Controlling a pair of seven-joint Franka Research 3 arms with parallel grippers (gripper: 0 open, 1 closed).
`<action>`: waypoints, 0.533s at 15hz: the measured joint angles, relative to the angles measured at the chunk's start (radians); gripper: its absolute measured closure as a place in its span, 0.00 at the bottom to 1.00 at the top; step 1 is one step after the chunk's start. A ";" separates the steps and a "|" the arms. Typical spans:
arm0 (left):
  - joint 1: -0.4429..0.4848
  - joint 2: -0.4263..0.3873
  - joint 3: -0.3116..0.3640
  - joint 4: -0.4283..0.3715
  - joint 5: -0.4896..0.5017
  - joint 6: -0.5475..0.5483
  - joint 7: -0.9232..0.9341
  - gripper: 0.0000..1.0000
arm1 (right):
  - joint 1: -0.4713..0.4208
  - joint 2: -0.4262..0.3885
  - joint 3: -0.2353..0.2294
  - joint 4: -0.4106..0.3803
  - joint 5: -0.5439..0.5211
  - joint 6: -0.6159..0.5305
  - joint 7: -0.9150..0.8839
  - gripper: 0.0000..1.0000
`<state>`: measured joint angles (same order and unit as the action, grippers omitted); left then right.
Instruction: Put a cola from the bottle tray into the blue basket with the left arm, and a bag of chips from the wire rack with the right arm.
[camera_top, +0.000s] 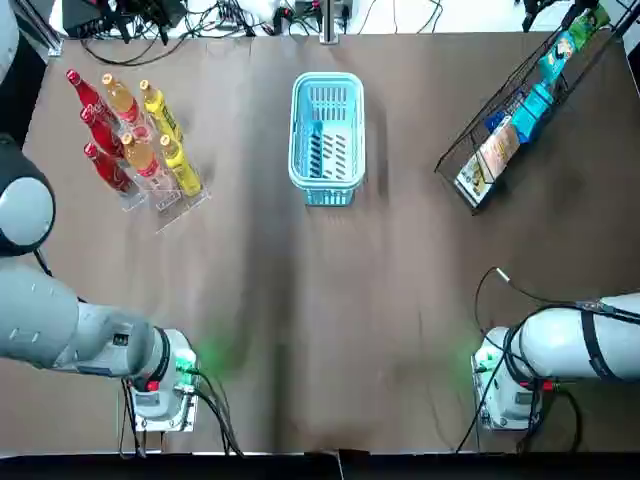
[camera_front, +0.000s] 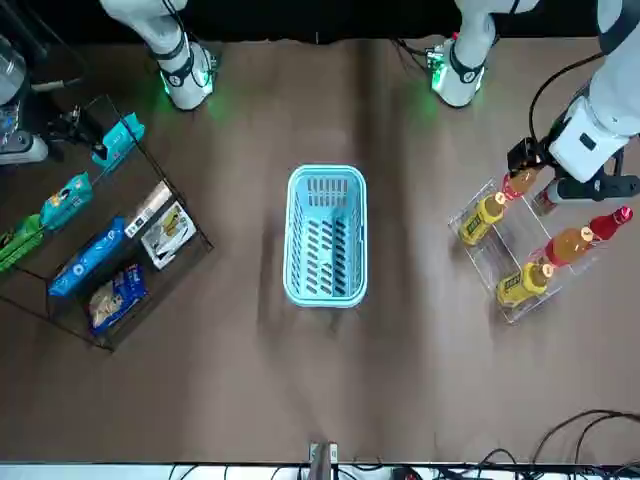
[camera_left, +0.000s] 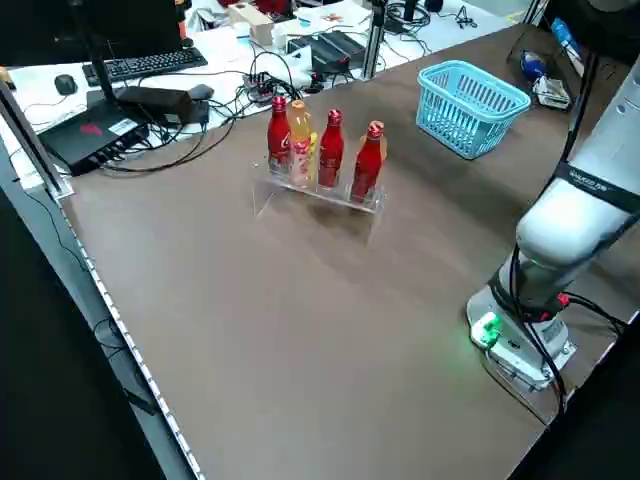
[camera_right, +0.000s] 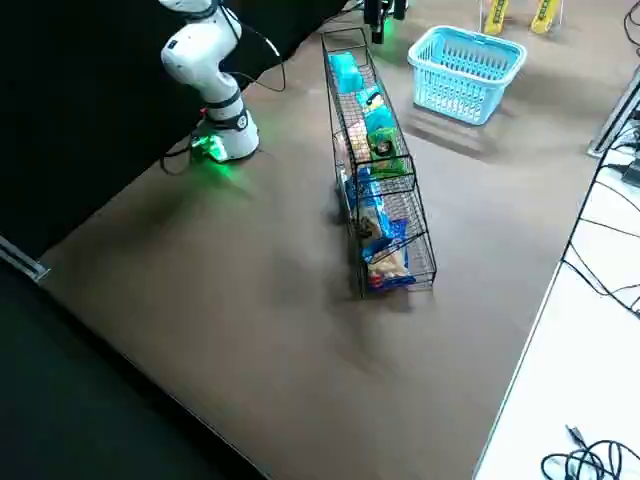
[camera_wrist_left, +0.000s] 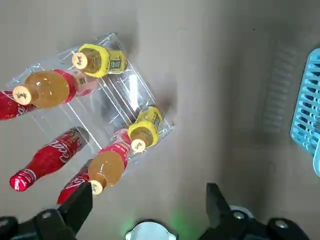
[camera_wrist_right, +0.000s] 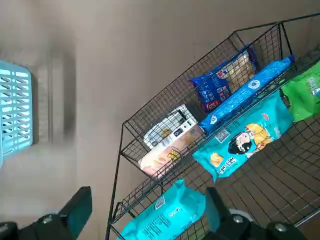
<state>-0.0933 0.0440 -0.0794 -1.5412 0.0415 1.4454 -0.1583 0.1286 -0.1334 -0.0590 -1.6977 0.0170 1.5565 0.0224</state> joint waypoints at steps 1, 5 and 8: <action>0.000 0.000 0.000 0.000 0.000 0.000 0.000 0.00 | 0.000 0.000 0.000 0.000 0.000 0.000 0.000 0.00; 0.000 0.003 0.000 -0.001 0.000 0.000 0.000 0.00 | 0.018 0.000 0.007 0.001 0.001 0.008 -0.006 0.00; 0.003 0.015 0.000 -0.001 0.000 0.005 -0.003 0.00 | 0.024 0.000 0.007 0.003 0.001 0.009 -0.006 0.00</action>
<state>-0.0903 0.0593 -0.0794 -1.5424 0.0414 1.4506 -0.1617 0.1522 -0.1334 -0.0520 -1.6952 0.0180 1.5654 0.0165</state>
